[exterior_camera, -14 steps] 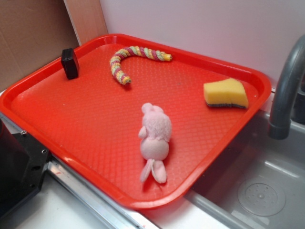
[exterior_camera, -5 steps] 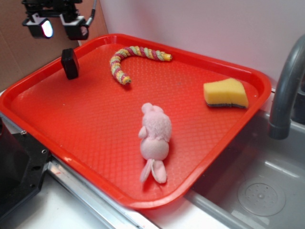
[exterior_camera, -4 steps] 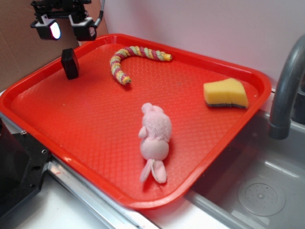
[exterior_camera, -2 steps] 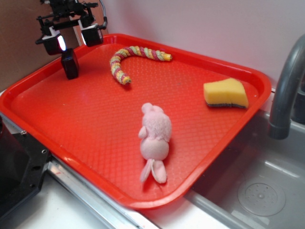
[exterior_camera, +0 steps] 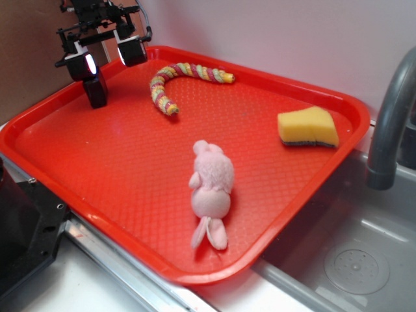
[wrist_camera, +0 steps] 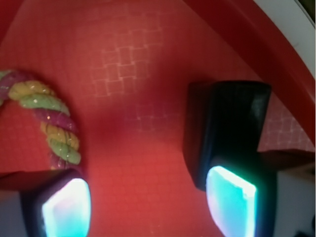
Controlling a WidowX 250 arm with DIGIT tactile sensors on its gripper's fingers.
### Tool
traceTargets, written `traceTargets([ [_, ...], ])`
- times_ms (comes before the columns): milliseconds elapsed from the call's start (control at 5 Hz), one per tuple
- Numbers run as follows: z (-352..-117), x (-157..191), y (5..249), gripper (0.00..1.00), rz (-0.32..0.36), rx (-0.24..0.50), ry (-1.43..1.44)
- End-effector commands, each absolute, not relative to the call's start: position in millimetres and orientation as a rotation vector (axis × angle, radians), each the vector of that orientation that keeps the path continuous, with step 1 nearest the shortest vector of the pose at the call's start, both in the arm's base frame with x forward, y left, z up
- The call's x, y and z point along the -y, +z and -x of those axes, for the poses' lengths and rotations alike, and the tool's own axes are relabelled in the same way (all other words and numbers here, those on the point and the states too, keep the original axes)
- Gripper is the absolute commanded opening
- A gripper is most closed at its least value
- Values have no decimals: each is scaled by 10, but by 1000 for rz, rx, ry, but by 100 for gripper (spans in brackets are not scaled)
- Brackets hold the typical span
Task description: Grab the black box.
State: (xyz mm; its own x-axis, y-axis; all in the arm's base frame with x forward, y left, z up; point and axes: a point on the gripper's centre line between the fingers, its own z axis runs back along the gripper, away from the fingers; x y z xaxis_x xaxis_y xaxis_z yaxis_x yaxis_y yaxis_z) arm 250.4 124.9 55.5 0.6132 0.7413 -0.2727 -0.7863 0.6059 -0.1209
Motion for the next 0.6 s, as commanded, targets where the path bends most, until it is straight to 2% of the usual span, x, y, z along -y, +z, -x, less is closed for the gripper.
traceTargets([
  [0,-2312,-1541,480,100,205,-147,932],
  [400,-2342,-1700,476,100,207,-165,957],
])
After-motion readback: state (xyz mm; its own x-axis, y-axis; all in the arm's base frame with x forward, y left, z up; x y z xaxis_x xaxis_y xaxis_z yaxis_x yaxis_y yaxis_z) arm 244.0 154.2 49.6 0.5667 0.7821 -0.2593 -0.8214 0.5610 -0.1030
